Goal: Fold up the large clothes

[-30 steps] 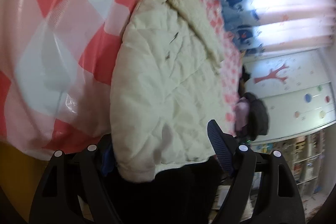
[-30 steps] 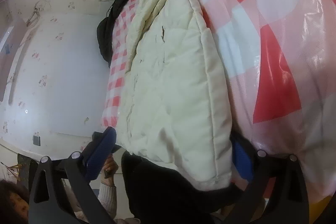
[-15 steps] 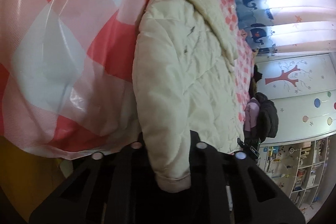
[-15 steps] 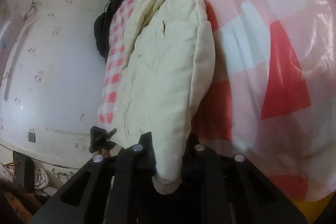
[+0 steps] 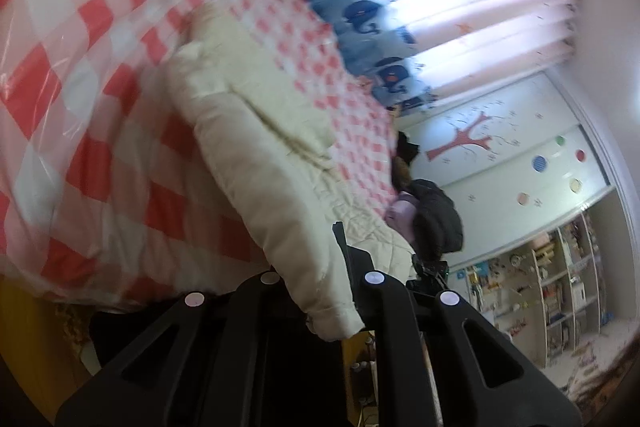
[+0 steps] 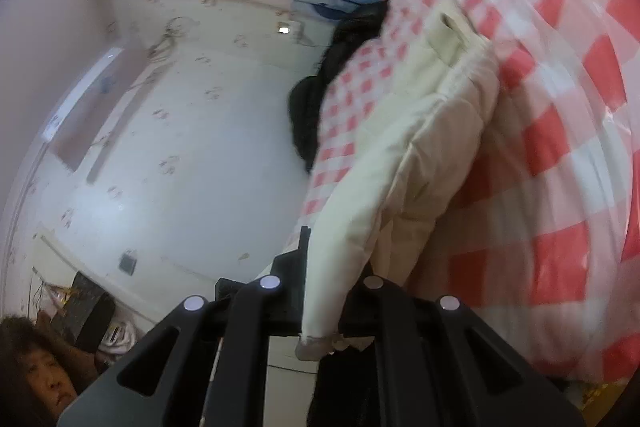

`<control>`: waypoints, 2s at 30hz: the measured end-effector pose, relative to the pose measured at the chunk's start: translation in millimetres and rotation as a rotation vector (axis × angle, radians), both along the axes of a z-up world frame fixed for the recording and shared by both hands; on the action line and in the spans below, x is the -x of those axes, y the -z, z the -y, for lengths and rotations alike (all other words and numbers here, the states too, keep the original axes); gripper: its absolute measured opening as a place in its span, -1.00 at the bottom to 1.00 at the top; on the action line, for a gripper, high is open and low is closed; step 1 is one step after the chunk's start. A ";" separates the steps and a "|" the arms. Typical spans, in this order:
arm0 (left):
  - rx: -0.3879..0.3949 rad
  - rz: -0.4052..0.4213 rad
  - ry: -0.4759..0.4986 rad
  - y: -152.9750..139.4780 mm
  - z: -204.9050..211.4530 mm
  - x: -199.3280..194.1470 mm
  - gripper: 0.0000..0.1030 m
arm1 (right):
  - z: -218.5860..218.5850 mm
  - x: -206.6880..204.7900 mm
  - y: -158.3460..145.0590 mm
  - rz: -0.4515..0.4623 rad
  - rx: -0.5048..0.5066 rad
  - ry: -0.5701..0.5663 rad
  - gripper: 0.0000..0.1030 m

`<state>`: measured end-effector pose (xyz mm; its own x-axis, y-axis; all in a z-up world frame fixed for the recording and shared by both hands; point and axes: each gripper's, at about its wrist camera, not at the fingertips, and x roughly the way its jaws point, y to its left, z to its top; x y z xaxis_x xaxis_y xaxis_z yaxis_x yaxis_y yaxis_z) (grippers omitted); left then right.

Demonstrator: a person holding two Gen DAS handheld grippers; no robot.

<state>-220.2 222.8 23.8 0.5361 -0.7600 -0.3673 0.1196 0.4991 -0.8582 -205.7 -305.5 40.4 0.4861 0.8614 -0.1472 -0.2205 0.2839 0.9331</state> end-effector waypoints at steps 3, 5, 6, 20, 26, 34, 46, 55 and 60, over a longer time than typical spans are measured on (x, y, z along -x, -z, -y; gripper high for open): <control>0.023 0.005 0.003 -6.8 -9.2 29.3 -0.83 | 2.5 27.0 -14.3 0.032 -0.022 -0.005 -0.79; 0.021 -0.016 -0.005 0.8 -19.0 56.7 -0.82 | 4.3 51.4 -15.7 0.046 -0.046 -0.009 -0.79; 0.017 -0.026 0.002 7.6 -21.9 66.2 -0.82 | 4.4 62.5 -14.1 0.048 -0.052 -0.012 -0.79; 0.101 -0.292 -0.027 154.9 -60.6 94.4 0.67 | 25.0 109.1 100.9 -0.243 -0.031 -0.085 0.34; 0.051 -0.265 -0.015 152.0 -39.6 88.5 0.52 | 21.4 104.8 104.7 -0.231 -0.011 -0.060 -0.33; -0.223 -0.193 -0.050 119.4 -23.0 89.5 -0.53 | 21.1 113.5 103.5 -0.171 -0.064 -0.024 -0.61; -0.416 -0.107 -0.081 96.6 -11.2 95.1 -0.62 | 18.2 112.4 98.6 -0.175 -0.064 -0.018 -0.64; -0.122 0.041 -0.084 63.5 -33.5 116.3 -0.81 | 12.7 116.4 56.2 0.051 -0.284 0.031 -0.65; -0.059 0.050 -0.066 66.1 -43.5 121.8 -0.81 | 18.3 125.7 59.8 0.097 -0.417 0.082 -0.65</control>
<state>-341.9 266.3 -42.3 0.6028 -0.7005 -0.3820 0.1268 0.5569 -0.8209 -331.4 -323.8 -19.4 0.5495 0.7956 0.2551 -0.3057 -0.0926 0.9476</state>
